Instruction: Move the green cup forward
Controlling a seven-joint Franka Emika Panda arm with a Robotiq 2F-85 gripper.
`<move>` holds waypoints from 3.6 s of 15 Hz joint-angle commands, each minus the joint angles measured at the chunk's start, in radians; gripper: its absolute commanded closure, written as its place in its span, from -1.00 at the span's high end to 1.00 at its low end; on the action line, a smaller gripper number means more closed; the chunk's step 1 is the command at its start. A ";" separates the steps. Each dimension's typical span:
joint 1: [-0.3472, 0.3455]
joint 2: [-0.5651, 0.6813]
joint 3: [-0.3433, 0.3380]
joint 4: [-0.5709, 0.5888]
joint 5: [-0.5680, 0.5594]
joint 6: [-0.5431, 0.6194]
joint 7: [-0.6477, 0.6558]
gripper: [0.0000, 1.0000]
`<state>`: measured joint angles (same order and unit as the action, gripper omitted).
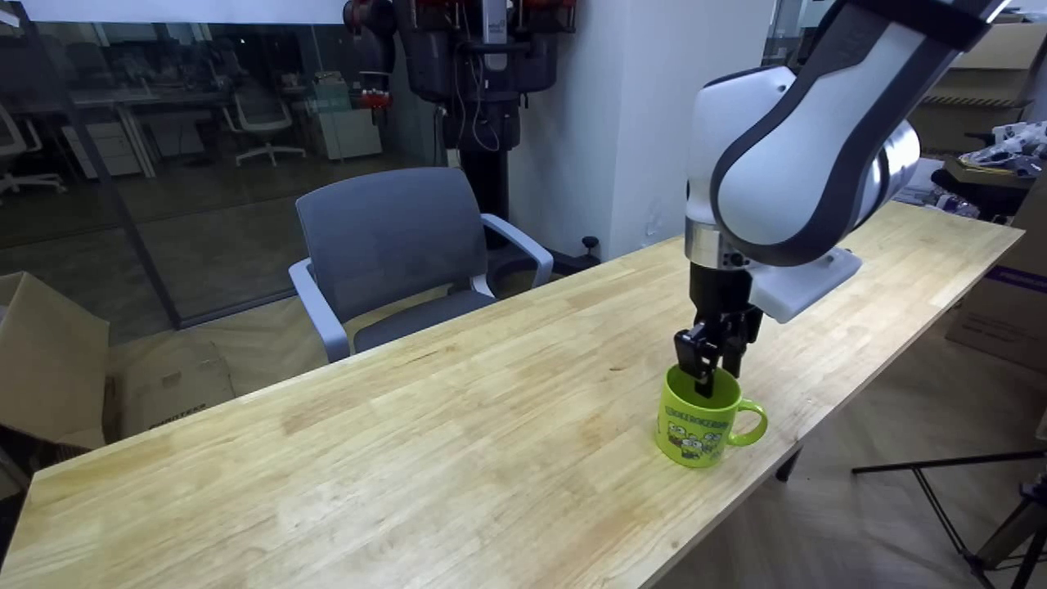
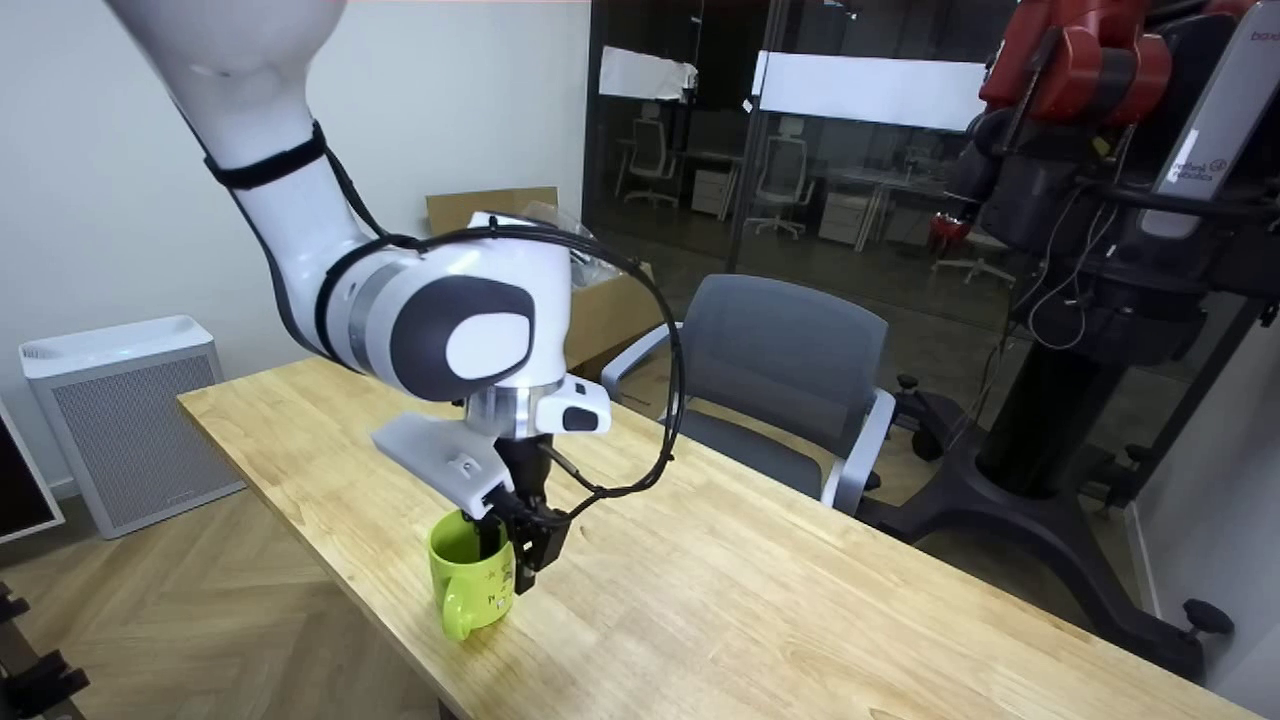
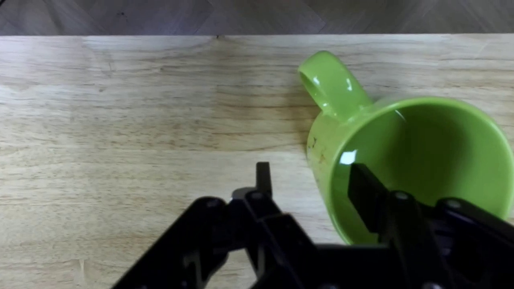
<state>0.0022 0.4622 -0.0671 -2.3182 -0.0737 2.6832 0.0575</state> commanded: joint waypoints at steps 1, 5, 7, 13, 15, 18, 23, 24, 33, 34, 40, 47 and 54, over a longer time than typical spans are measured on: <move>-0.014 0.025 0.017 0.036 0.015 -0.019 -0.031 -0.50; -0.015 0.028 0.030 0.042 0.009 -0.040 -0.065 -0.98; -0.016 0.027 0.037 0.044 0.009 -0.056 -0.081 -1.00; -0.011 0.023 0.031 0.032 0.002 -0.043 -0.080 -0.80; -0.003 0.023 0.026 0.034 0.007 -0.045 -0.053 -0.95; -0.034 0.033 0.034 0.067 0.106 -0.041 0.003 -0.95; -0.103 0.063 0.006 0.170 0.228 -0.077 0.038 -0.95; -0.114 0.078 -0.005 0.206 0.242 -0.087 0.055 -0.95; -0.105 0.270 -0.042 0.545 0.248 -0.282 0.204 -0.95; -0.101 0.294 -0.038 0.585 0.248 -0.318 0.207 -0.95; -0.073 0.383 -0.035 0.761 0.233 -0.457 0.222 -0.95; -0.057 0.430 -0.037 0.854 0.230 -0.486 0.226 -0.95; -0.057 0.441 -0.037 0.878 0.230 -0.500 0.227 -0.30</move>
<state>-0.0593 0.8883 -0.0993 -1.4913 0.1706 2.2217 0.2396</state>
